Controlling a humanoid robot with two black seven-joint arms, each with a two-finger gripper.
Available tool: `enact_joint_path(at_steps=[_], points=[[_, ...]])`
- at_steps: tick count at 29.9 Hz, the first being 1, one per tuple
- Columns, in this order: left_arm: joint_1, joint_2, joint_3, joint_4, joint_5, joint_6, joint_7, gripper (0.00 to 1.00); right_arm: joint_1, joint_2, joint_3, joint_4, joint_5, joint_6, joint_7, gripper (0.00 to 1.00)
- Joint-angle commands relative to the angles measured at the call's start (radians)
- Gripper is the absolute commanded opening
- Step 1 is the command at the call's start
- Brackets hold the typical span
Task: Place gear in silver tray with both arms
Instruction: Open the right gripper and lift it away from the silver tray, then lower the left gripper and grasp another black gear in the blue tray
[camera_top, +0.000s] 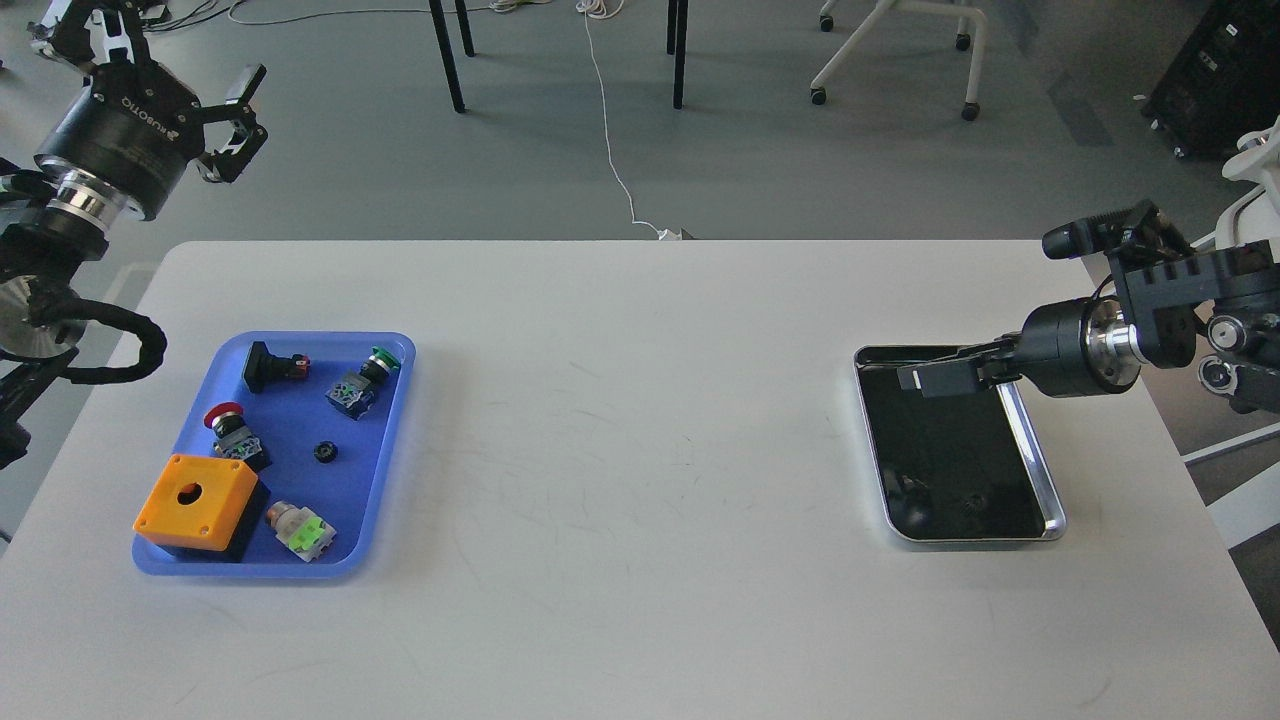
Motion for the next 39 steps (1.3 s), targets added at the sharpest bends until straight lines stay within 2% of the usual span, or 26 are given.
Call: enact_joint_path(at_steps=[1,5,10,13,16,20,27,31,34,39], points=[[-0.009,0.007,0.007,-0.041,0.035,-0.001,0.01,0.98,-0.082,0.094,0.236,-0.125,0.086,0.0,0.002,0.98],[-0.007,0.017,0.022,-0.108,0.043,-0.001,0.016,0.98,-0.17,0.244,0.483,-0.318,0.121,0.0,0.002,0.98],[-0.015,0.069,0.033,-0.151,0.171,-0.001,0.1,0.98,-0.221,0.412,0.735,-0.518,0.126,0.002,0.008,0.98],[-0.019,0.095,0.034,-0.184,0.305,-0.001,0.106,0.98,-0.242,0.464,0.842,-0.588,0.182,0.002,0.008,0.98],[-0.012,0.151,0.036,-0.262,0.438,-0.001,0.108,0.98,-0.261,0.505,0.893,-0.63,0.346,0.0,0.008,0.98],[-0.006,0.241,0.043,-0.41,0.624,-0.001,0.108,0.98,-0.276,0.513,0.901,-0.656,0.598,0.002,0.008,0.98],[0.001,0.333,0.085,-0.553,1.061,0.012,0.106,0.98,-0.362,0.512,0.904,-0.654,0.971,0.026,0.008,0.98],[0.002,0.346,0.126,-0.609,1.29,0.044,0.106,0.98,-0.408,0.51,0.952,-0.656,1.046,0.113,0.01,0.98],[0.002,0.343,0.183,-0.626,1.44,0.105,0.105,0.98,-0.477,0.51,1.047,-0.654,1.06,0.187,0.008,0.98],[0.007,0.339,0.298,-0.622,1.733,0.213,0.099,0.95,-0.544,0.512,1.091,-0.645,1.06,0.199,0.01,0.98]])
